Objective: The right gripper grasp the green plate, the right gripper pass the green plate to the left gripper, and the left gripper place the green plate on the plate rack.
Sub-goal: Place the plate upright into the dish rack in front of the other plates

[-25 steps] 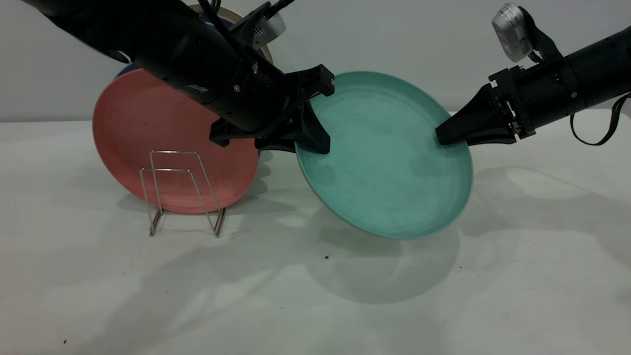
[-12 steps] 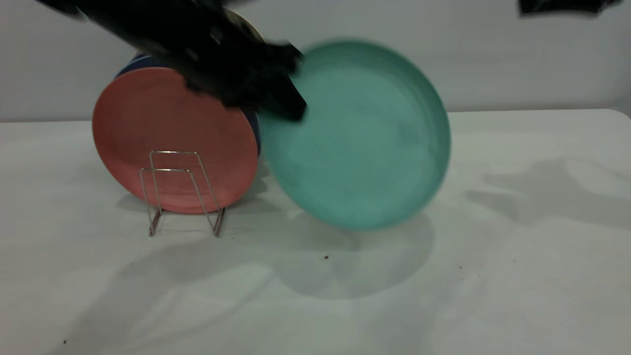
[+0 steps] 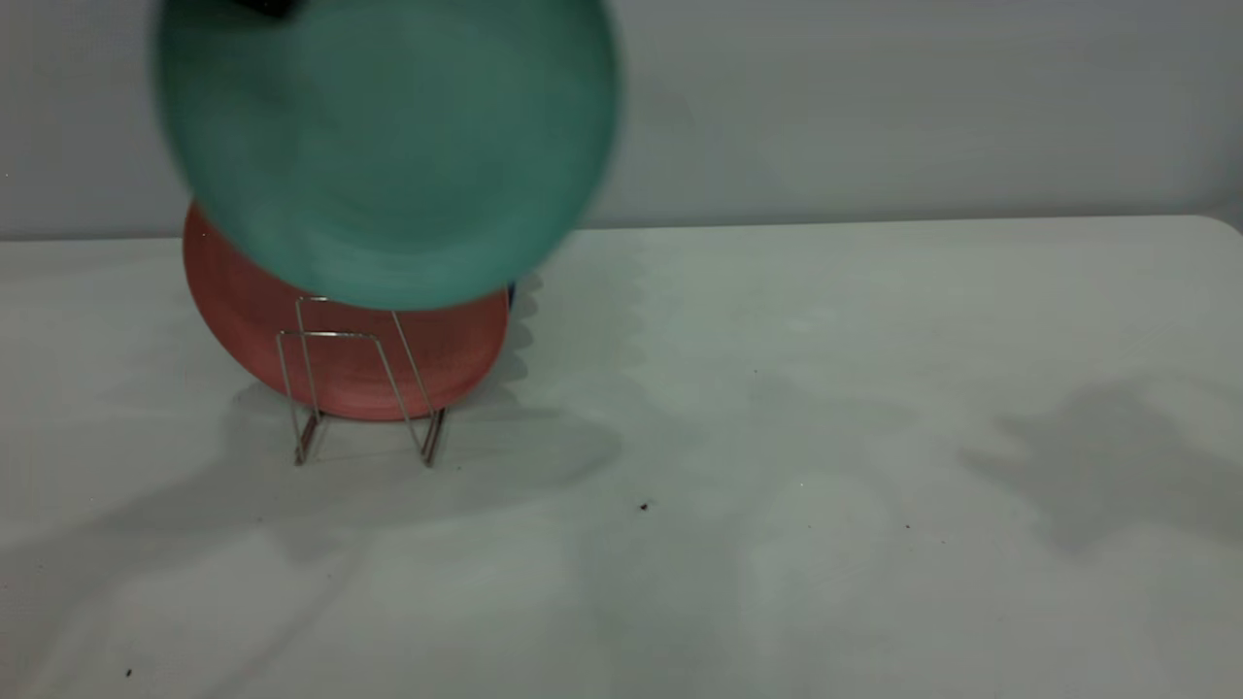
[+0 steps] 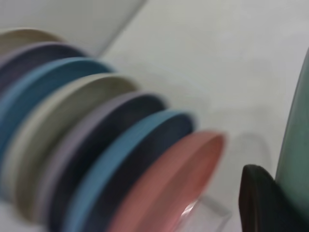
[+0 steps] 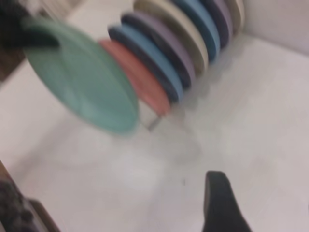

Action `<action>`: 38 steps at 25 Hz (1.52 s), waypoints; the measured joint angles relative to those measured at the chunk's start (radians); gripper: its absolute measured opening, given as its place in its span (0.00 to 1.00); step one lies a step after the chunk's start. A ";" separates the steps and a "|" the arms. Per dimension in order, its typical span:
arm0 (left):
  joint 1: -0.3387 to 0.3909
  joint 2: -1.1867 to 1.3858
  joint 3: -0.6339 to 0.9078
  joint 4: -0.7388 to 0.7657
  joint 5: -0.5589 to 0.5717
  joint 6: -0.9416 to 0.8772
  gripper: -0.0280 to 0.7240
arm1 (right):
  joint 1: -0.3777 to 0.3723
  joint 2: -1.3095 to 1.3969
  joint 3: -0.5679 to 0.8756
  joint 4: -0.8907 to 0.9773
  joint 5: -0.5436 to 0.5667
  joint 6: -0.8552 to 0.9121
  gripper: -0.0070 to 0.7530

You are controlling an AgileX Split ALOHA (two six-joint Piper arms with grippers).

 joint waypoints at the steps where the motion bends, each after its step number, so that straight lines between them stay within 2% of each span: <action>1: 0.018 -0.006 0.000 0.009 0.001 0.040 0.14 | 0.009 -0.025 0.014 -0.040 0.001 0.032 0.59; 5: 0.066 -0.006 0.000 0.023 0.005 0.242 0.14 | 0.031 -0.151 0.138 -0.150 0.007 0.111 0.59; 10: 0.069 -0.006 0.000 0.023 -0.025 0.561 0.14 | 0.035 -0.336 0.348 -0.188 0.010 0.154 0.59; 13: 0.069 -0.006 0.000 0.020 -0.046 0.679 0.14 | 0.035 -0.443 0.470 -0.195 0.012 0.163 0.59; 17: 0.069 -0.006 0.000 0.037 -0.073 0.700 0.14 | 0.035 -0.567 0.612 -0.254 0.012 0.199 0.59; 22: 0.069 -0.001 0.000 0.040 -0.083 0.700 0.14 | 0.035 -0.689 0.708 -0.371 0.017 0.301 0.59; 31: 0.069 0.014 0.000 0.047 -0.085 0.697 0.14 | 0.035 -0.869 0.717 -0.569 0.028 0.459 0.59; 38: 0.069 0.052 0.000 0.064 -0.087 0.697 0.14 | 0.035 -0.979 0.717 -0.611 0.033 0.493 0.59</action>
